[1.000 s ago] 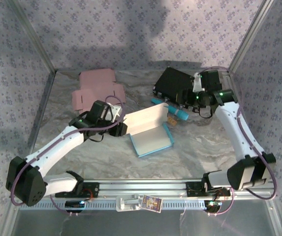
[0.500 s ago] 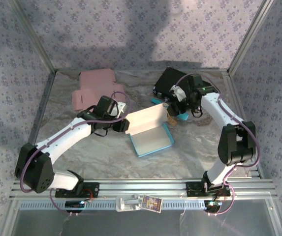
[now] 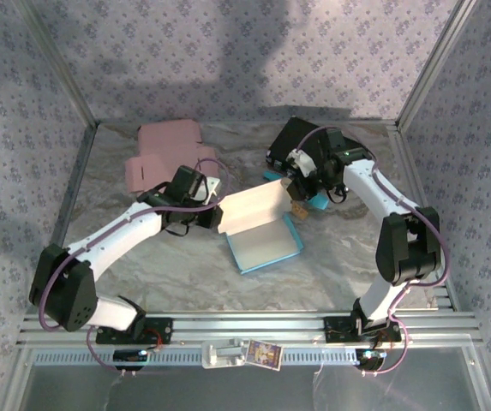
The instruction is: Fold the paper box
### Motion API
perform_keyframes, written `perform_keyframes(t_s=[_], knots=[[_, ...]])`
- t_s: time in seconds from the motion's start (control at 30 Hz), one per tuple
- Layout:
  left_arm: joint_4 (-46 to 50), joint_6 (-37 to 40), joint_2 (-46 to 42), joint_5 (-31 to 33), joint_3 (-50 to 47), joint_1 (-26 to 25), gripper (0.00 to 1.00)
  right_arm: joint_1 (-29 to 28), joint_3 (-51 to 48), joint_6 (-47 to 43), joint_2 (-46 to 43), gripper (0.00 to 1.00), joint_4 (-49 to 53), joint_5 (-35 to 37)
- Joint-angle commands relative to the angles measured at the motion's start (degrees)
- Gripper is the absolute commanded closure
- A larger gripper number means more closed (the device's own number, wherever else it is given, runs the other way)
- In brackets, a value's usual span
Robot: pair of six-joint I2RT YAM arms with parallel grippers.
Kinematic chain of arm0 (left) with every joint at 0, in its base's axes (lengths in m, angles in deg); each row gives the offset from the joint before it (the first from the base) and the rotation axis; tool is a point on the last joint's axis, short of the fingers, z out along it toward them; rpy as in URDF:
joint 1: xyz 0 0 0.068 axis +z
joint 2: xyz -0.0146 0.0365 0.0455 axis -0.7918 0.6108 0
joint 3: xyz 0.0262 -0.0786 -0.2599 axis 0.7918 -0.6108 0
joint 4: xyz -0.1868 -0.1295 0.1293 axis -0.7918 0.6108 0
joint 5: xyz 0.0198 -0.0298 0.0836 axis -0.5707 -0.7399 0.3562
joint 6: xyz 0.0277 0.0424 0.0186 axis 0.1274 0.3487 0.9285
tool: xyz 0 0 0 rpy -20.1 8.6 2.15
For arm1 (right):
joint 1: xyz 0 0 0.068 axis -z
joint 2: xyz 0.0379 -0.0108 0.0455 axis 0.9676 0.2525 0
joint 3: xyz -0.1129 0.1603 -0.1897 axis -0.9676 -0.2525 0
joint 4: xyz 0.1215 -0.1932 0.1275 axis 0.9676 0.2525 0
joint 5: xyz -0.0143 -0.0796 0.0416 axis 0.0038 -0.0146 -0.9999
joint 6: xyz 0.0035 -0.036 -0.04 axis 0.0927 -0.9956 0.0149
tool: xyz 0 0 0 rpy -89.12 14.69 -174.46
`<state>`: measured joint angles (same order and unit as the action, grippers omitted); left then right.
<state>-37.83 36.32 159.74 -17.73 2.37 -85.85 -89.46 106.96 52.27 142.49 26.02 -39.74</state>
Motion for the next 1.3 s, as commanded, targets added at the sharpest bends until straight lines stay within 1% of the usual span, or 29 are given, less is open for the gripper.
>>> perform_keyframes(t_s=[0.0,0.2,0.3,0.47,0.7,0.8,0.87,1.03,1.07,1.27], knots=[[-0.23,-0.10,0.34,-0.45,2.16,-0.04,0.79,-0.82,1.04,-0.12,0.61,0.74,0.14,1.03],[-0.02,0.09,0.83,-0.12,2.67,-0.06,0.82,-1.43,1.56,0.51,1.00,0.78,-0.49,2.41],[0.03,0.26,1.45,-0.21,3.03,-0.06,0.88,-1.65,1.65,0.86,1.01,0.82,-0.75,2.73],[-0.19,0.10,2.25,-0.13,3.85,0.00,0.99,-2.21,1.65,1.03,0.74,0.92,-0.55,3.62],[-0.29,-0.24,3.15,0.66,4.68,-0.10,1.00,-2.79,1.52,1.40,-0.24,1.00,-0.30,4.90],[-0.62,-1.16,3.43,1.19,5.11,-0.23,0.99,-3.42,1.67,2.28,-0.73,1.00,-0.41,5.78],[-1.04,-1.89,3.61,1.52,5.30,-0.22,0.88,-3.73,1.25,3.03,-1.15,1.00,-0.91,6.39],[-1.07,-2.11,5.10,1.74,5.92,-0.20,0.85,-4.37,-0.25,3.30,-2.19,1.00,-2.00,7.28],[-0.95,-1.96,5.32,1.80,6.11,-0.20,0.85,-4.37,-0.39,3.32,-2.29,1.00,-2.03,7.36],[-1.03,-1.75,5.20,2.06,6.34,-0.24,0.98,-4.30,-0.11,4.71,-2.50,1.00,-2.23,8.59]])
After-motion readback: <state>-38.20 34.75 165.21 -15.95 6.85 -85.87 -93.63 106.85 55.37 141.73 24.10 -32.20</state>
